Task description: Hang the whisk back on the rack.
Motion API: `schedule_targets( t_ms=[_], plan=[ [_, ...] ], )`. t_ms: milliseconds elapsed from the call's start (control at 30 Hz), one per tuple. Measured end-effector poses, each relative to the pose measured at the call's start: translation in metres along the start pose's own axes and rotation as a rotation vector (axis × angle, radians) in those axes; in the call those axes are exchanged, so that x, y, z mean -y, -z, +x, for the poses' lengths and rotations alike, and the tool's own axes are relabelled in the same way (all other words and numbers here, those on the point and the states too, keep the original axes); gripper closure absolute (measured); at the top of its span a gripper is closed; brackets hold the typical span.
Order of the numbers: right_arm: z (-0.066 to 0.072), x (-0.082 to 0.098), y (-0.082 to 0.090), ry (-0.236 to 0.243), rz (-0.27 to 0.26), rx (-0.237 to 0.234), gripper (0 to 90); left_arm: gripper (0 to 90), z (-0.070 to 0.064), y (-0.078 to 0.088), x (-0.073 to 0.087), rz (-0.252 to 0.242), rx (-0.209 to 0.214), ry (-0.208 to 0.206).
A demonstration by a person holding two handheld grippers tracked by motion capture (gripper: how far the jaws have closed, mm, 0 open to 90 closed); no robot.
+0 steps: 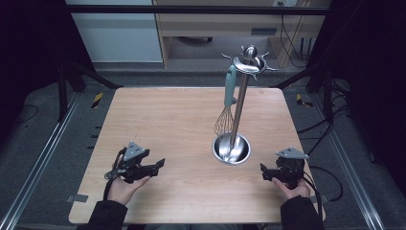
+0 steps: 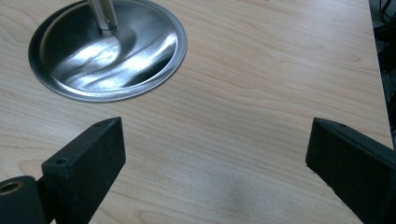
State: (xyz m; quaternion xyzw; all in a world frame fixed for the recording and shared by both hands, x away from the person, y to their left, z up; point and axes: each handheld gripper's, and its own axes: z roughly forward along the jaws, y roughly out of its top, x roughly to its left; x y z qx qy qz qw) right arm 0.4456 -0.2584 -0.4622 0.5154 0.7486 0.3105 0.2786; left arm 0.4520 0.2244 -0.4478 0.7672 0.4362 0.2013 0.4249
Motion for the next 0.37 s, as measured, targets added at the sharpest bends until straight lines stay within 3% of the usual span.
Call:
schedule_targets(
  t_ms=[167,367],
  plan=[
    [-0.003,0.003,-0.001,-0.006,0.015,0.009,5.0,26.3,0.016,0.002,0.018,0.028,-0.044,0.039],
    [-0.010,0.009,-0.005,-0.019,0.053,0.027,5.2,25.7,0.027,0.004,0.029,0.078,-0.098,0.023]
  ],
)
